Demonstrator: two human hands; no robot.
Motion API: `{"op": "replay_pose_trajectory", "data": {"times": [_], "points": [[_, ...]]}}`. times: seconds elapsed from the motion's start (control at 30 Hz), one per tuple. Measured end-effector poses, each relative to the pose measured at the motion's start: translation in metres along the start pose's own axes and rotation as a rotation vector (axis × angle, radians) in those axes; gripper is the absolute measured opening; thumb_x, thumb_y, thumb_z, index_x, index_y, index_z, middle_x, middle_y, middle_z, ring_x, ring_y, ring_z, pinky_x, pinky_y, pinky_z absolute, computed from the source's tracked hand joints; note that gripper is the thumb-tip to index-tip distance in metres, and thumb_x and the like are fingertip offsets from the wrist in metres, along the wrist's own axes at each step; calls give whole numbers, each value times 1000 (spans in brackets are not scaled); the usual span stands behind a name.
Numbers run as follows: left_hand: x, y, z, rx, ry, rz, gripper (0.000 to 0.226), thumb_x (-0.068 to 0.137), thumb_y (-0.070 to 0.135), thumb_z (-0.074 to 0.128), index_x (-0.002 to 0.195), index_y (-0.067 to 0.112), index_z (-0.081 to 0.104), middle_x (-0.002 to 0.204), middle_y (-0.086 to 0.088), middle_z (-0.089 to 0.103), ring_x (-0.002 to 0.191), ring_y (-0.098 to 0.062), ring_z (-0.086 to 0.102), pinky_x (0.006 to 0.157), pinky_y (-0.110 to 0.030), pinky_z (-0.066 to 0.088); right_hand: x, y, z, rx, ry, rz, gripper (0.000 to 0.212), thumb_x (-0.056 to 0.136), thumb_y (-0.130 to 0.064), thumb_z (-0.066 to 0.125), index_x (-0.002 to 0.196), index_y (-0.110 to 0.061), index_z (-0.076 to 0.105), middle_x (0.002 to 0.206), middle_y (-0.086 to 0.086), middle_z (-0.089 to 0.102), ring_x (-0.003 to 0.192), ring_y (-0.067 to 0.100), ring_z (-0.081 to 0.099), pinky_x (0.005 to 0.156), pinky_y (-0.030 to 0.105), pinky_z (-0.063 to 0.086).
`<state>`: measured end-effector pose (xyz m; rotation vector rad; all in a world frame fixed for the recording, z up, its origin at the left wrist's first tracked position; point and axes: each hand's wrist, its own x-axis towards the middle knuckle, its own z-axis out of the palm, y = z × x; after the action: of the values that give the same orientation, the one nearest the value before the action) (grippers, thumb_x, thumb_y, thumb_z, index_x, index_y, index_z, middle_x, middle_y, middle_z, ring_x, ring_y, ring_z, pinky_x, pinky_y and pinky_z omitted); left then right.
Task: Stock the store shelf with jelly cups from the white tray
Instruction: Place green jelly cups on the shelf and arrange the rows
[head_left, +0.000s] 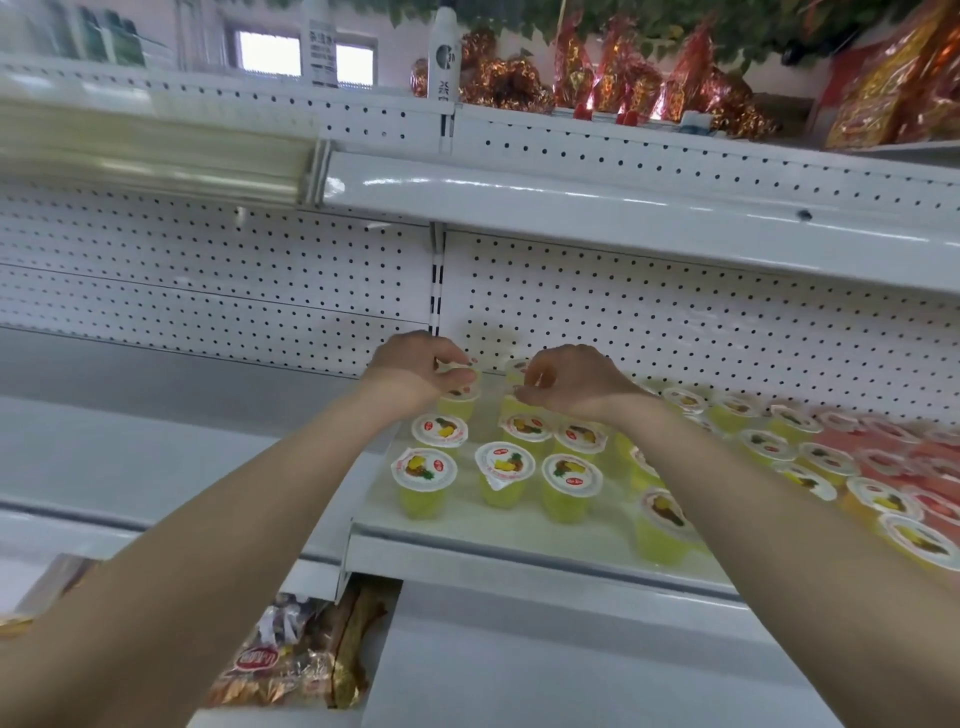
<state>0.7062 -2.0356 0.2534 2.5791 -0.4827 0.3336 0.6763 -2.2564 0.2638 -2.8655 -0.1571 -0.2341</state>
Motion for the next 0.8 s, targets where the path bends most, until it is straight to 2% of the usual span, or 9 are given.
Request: {"op": "replay_pose_trajectory", "data": {"times": [0.07, 0.17, 0.23, 0.33, 0.4, 0.53, 0.67, 0.8], "points": [[-10, 2, -8, 19, -28, 25, 28, 83, 53, 66, 107, 37, 70, 111, 14, 67, 104, -9, 60, 86, -23, 44, -8, -1, -3, -17, -32, -16, 27, 77, -59, 64, 84, -34, 64, 85, -19, 58, 93, 15, 60, 79, 33, 46], [-28, 4, -15, 34, -180, 103, 30, 81, 52, 69, 106, 35, 72, 110, 15, 67, 104, -8, 60, 93, -30, 48, -17, -4, -4, -11, -87, -2, 40, 63, -69, 65, 83, -34, 66, 83, -17, 62, 88, 12, 61, 72, 30, 45], [-34, 4, -17, 87, -276, 141, 36, 82, 54, 68, 111, 34, 70, 116, 12, 66, 104, -9, 59, 95, -32, 48, -21, -10, -6, -41, -117, -1, 43, 64, -71, 66, 87, -35, 67, 87, -12, 67, 89, 14, 62, 76, 31, 47], [-36, 6, -20, 97, -336, 147, 40, 82, 51, 69, 117, 33, 68, 122, 9, 65, 105, -9, 61, 96, -29, 47, -25, -18, -8, -125, -151, 4, 49, 73, -71, 64, 104, -34, 67, 106, -8, 65, 102, 20, 59, 90, 35, 47], [-37, 7, -21, 89, -348, 142, 41, 82, 46, 71, 120, 30, 67, 128, 8, 63, 109, -9, 59, 97, -26, 46, -28, -23, -9, -164, -148, 25, 53, 75, -70, 64, 111, -31, 67, 112, -6, 64, 105, 21, 58, 94, 36, 47], [-39, 5, -18, 106, -349, 136, 46, 81, 44, 72, 124, 27, 66, 132, 11, 59, 118, -10, 56, 99, -27, 45, -30, -33, -5, -193, -159, 85, 58, 73, -67, 63, 108, -22, 70, 111, 1, 67, 99, 22, 62, 89, 34, 51], [-38, 4, -9, 141, -270, 153, 47, 83, 48, 68, 126, 29, 64, 137, 11, 56, 123, -14, 53, 101, -28, 43, -30, -40, 2, -206, -120, 142, 54, 73, -61, 64, 106, -19, 71, 106, 1, 69, 97, 22, 63, 89, 33, 52], [-38, 0, 1, 66, -195, 144, 49, 81, 52, 68, 123, 29, 65, 136, 8, 57, 122, -15, 53, 100, -31, 44, -33, -44, 6, -205, -97, 184, 52, 75, -60, 61, 108, -21, 70, 109, 1, 67, 103, 23, 59, 91, 35, 48]]}}
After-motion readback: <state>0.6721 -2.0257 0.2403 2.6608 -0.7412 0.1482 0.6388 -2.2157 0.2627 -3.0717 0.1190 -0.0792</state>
